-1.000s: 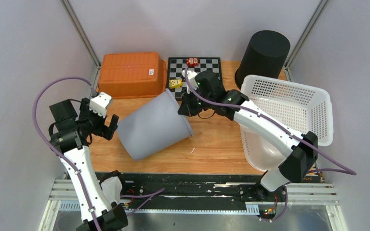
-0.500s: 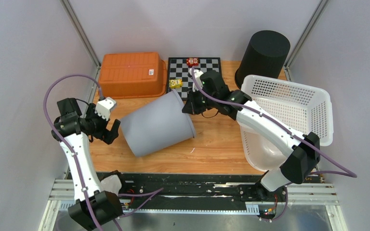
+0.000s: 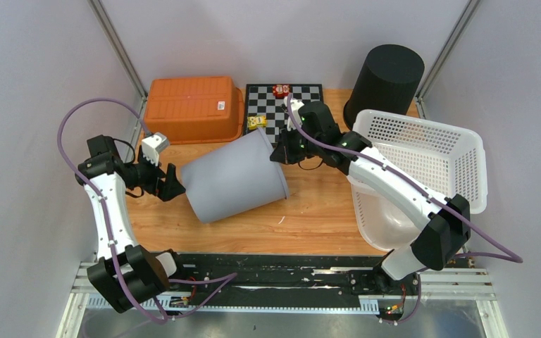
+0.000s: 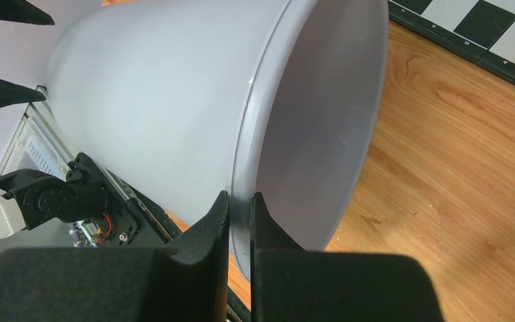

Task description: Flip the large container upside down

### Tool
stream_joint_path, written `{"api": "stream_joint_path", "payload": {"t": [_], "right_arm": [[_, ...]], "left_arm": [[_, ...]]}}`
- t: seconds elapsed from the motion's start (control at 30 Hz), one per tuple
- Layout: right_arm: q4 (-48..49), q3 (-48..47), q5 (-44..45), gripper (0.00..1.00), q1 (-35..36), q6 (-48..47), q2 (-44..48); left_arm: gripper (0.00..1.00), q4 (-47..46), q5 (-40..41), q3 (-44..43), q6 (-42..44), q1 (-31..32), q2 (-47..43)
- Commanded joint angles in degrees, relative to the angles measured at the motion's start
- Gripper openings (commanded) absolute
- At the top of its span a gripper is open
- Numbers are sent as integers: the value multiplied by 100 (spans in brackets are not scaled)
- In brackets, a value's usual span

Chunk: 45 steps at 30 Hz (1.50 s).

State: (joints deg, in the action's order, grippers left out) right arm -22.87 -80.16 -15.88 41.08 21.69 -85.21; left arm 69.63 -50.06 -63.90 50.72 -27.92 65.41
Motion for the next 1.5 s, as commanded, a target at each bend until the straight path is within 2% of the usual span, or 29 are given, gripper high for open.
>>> {"api": "stream_joint_path", "payload": {"t": [0.0,0.13,0.3,0.53,0.77,1.03,1.1,1.27,1.47], "right_arm": [[193,45,-56,2,-82,103,32],[196,6,-107,2,-87,133,0],[200,-43,-108,2,-104,116,-22],[260,-34,-159,2,-117,110,-61],[333,-15,-270,2,-113,116,-116],[380,-142,-475,3,-126,272,-169],[389,-200,-510,6,-134,306,-200],[410,-331,-381,27,-134,184,-303],[442,-586,-111,43,-130,-180,-575]], "left_arm": [[100,427,-819,-180,373,-20,38],[100,933,-999,-259,852,-20,328],[100,1200,-951,-328,865,-20,882],[100,1906,-1307,-491,1340,-15,1480],[100,2209,-1530,-468,1537,-20,1434],[100,2190,-1514,-506,1344,-16,1003],[100,2213,-1544,-535,1296,-20,877],[100,1953,-1501,-489,991,-19,661],[100,1905,-1484,-479,920,-14,679]]}}
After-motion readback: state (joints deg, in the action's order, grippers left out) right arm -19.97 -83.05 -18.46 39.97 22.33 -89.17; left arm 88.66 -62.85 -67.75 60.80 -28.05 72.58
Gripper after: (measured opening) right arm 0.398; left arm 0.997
